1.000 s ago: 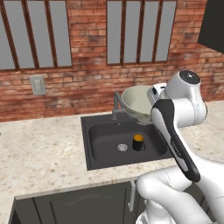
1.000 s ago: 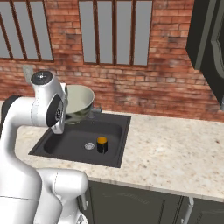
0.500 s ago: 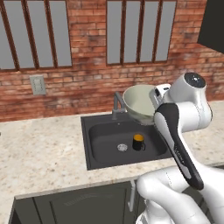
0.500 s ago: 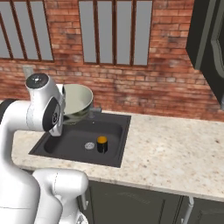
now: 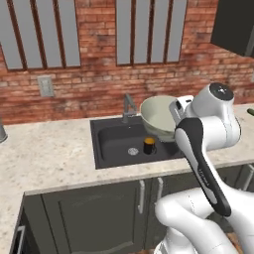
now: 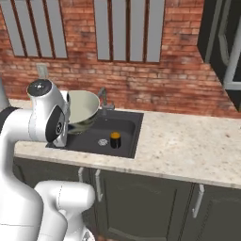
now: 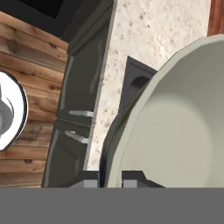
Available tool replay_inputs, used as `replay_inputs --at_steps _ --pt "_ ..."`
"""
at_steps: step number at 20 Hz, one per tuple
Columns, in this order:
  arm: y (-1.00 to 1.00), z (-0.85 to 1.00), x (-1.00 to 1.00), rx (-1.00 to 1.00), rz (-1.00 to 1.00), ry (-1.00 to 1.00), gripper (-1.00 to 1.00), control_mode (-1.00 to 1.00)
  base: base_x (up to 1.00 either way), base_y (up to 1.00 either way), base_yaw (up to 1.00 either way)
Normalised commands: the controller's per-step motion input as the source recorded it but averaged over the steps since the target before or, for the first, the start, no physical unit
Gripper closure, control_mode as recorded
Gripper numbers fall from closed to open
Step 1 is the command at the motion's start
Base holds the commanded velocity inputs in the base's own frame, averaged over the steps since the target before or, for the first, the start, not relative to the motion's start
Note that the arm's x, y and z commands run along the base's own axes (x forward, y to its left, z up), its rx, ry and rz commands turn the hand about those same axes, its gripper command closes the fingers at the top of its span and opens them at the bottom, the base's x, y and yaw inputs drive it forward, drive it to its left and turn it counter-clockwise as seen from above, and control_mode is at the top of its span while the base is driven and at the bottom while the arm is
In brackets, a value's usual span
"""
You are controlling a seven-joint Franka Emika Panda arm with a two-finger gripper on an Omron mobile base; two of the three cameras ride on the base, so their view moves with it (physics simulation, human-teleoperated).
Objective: Pick the mug and place it in the sink. Pick the bowl and place it in the open cabinet and then close the cabinet.
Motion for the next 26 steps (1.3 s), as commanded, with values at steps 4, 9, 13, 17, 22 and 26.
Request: replay_inputs --at_steps 4,9,13,17,22,26 --pt "0.00 0.00 0.00 0.00 0.00 0.00 1.00 1.00 -0.87 0.00 0.00" --pt "0.00 0.00 0.00 0.00 0.00 0.00 1.00 1.00 -0.75 -0.28 0.00" --pt "0.00 0.00 0.00 0.00 0.00 0.00 1.00 1.00 -0.56 -0.44 0.00" --pt "0.00 0.00 0.00 0.00 0.00 0.00 1.00 1.00 -0.11 -0.59 -0.04" --pt "0.00 0.00 0.00 0.00 0.00 0.00 1.00 1.00 0.00 -0.66 -0.07" --pt "0.00 0.00 0.00 0.00 0.00 0.00 1.00 1.00 0.00 -0.65 -0.04"
